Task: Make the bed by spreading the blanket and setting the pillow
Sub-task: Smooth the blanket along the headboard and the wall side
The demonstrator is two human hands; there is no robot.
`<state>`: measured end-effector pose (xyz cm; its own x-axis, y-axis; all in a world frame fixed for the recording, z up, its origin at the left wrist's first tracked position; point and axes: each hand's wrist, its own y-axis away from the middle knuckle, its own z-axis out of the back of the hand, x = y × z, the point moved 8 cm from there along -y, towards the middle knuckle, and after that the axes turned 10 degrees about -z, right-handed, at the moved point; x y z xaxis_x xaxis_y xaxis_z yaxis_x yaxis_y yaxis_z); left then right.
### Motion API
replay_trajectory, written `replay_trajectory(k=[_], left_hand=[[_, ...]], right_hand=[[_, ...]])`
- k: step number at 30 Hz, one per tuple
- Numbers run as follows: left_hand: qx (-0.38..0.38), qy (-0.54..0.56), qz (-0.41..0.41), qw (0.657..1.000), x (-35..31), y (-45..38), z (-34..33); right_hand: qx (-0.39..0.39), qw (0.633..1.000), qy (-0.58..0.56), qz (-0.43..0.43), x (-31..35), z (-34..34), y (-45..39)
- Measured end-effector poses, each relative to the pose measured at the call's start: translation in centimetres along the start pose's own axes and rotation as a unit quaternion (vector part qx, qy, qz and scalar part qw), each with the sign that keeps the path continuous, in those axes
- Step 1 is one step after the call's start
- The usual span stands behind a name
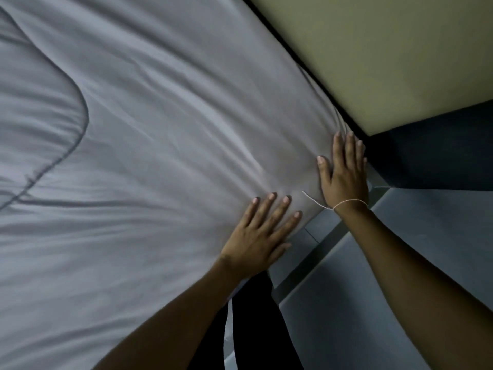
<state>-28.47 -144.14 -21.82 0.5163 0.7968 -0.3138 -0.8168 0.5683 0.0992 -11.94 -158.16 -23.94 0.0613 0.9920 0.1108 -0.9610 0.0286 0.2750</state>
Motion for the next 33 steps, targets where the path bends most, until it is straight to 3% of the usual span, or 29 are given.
replay_trajectory(k=[4,6,10,15,21,27,33], left_hand=[[-0.076,0.054,0.045,0.995,2.5,1.4,2.9],[-0.112,0.045,0.141,0.983,5.5,2.8,4.3],[-0.109,0.029,0.349,0.93,11.7,7.4,4.4],[-0.032,0.016,0.309,0.95,11.3,9.4,1.9],[0.086,0.096,0.301,0.945,11.3,10.6,4.7],[0.065,0.156,0.416,0.894,8.9,16.8,14.2],[-0.004,0.14,0.493,0.859,6.7,25.9,23.0]], right_hand=[[-0.013,0.999,-0.006,-0.036,1.8,1.7,1.0],[-0.035,0.999,-0.015,-0.005,4.4,2.8,2.3],[-0.013,0.998,-0.023,0.061,8.4,1.0,5.2],[0.029,0.999,0.035,-0.004,7.7,-2.2,6.7],[0.188,0.975,0.117,0.01,8.7,0.5,6.3],[0.199,0.972,0.107,0.058,14.3,9.2,14.6],[0.227,0.961,0.1,0.122,22.0,15.6,21.2]])
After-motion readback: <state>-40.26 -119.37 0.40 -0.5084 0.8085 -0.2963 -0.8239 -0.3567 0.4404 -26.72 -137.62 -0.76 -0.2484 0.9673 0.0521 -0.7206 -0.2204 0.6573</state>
